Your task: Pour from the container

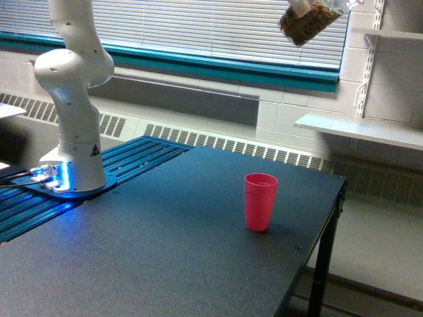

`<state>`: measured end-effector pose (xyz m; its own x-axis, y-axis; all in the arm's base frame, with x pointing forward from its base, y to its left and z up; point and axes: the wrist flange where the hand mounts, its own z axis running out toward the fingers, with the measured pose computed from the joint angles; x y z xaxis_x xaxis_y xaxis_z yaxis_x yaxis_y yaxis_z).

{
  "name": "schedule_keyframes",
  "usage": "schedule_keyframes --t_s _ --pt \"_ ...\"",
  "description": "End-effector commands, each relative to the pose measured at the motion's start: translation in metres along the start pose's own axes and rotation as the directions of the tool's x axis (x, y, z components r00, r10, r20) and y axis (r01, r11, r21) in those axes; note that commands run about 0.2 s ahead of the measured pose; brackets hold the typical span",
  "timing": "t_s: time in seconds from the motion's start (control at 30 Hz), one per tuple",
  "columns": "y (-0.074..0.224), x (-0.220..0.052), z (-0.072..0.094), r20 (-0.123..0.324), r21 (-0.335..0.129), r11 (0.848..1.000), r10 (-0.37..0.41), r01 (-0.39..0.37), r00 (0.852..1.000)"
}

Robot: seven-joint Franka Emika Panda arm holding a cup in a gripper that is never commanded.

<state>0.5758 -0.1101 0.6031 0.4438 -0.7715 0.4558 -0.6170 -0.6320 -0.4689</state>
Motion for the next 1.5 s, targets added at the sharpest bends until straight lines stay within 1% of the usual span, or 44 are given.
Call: schedule_keyframes --t_s 0.03,0.13,0.23,0.4,0.57,0.63,0.77,1.0,1.07,1.17,1.33,1.4,1.47,1.5 --pt "-0.004 0.002 -0.011 -0.021 0.024 1.000 0.006 -0.006 1.000" --pt "0.005 0.008 -0.014 -0.035 0.016 1.000 0.005 -0.005 0.999" --pt "0.005 0.005 -0.015 -0.035 0.025 1.000 -0.001 0.002 0.999" --pt "0.007 -0.003 -0.016 -0.036 0.030 0.999 -0.041 0.042 0.999" --pt "0.012 -0.018 -0.015 -0.014 0.049 0.995 -0.089 0.090 0.996" --pt "0.013 -0.025 -0.015 -0.012 0.049 0.993 -0.107 0.108 0.994" --pt "0.017 -0.042 -0.014 0.007 0.062 0.988 -0.143 0.143 0.990" --pt "0.027 -0.071 -0.011 0.034 0.072 0.974 -0.217 0.214 0.976" --pt "0.031 -0.080 -0.011 0.033 0.063 0.968 -0.246 0.244 0.969" --pt "0.037 -0.092 -0.009 0.044 0.065 0.959 -0.278 0.275 0.960" --pt "0.050 -0.115 -0.003 0.073 0.077 0.948 -0.315 0.309 0.946" --pt "0.056 -0.124 0.000 0.082 0.073 0.942 -0.332 0.326 0.940" --pt "0.062 -0.133 0.004 0.102 0.077 0.942 -0.333 0.327 0.937" --pt "0.066 -0.139 0.006 0.113 0.077 0.940 -0.339 0.332 0.934"
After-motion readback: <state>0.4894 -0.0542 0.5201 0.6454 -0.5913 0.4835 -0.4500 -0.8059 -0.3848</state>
